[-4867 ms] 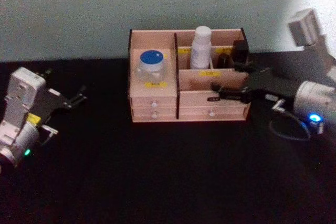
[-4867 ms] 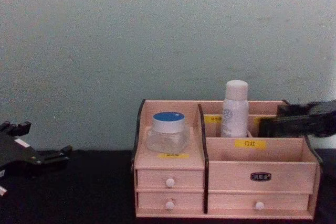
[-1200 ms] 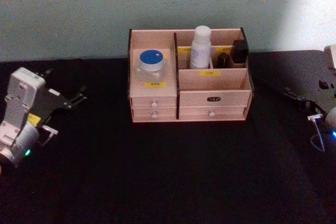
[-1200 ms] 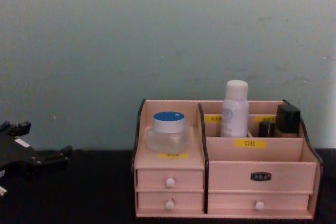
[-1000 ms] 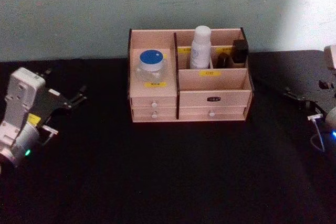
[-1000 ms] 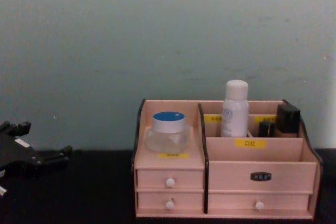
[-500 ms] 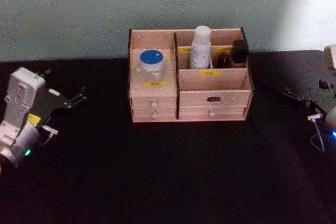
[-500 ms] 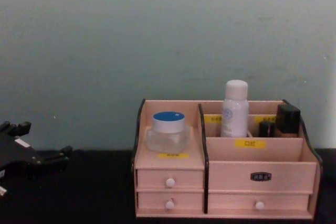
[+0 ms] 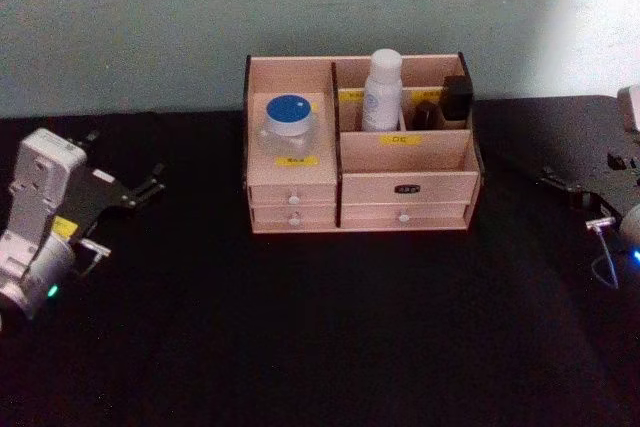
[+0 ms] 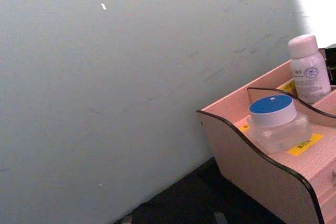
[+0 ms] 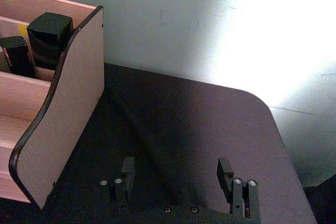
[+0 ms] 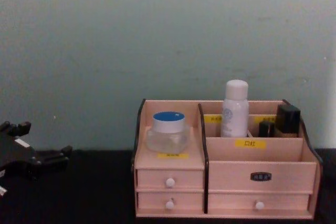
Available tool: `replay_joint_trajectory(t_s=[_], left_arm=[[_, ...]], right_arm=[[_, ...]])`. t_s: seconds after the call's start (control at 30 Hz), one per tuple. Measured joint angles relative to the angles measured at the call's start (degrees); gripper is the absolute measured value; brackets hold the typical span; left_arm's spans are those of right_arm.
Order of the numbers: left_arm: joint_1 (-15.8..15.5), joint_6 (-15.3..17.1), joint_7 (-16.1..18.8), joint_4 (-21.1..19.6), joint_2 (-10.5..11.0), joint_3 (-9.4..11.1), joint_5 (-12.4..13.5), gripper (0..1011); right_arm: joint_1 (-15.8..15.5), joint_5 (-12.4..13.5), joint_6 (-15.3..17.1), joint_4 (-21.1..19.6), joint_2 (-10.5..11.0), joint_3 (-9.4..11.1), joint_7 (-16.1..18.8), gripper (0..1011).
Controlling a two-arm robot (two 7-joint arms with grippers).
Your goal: Pick up the facial cleanser and watermelon frost from the table and place them into the tiered storage box.
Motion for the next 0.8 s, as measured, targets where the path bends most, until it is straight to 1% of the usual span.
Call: replay_joint_trajectory(t_s=[0.8], left_arm=[[0.0, 0.0, 0.0, 0.0, 0.0, 0.0, 0.0, 1001]], right_arm=[[0.0, 0.0, 0.0, 0.0, 0.0, 0.0, 0.0, 1002]])
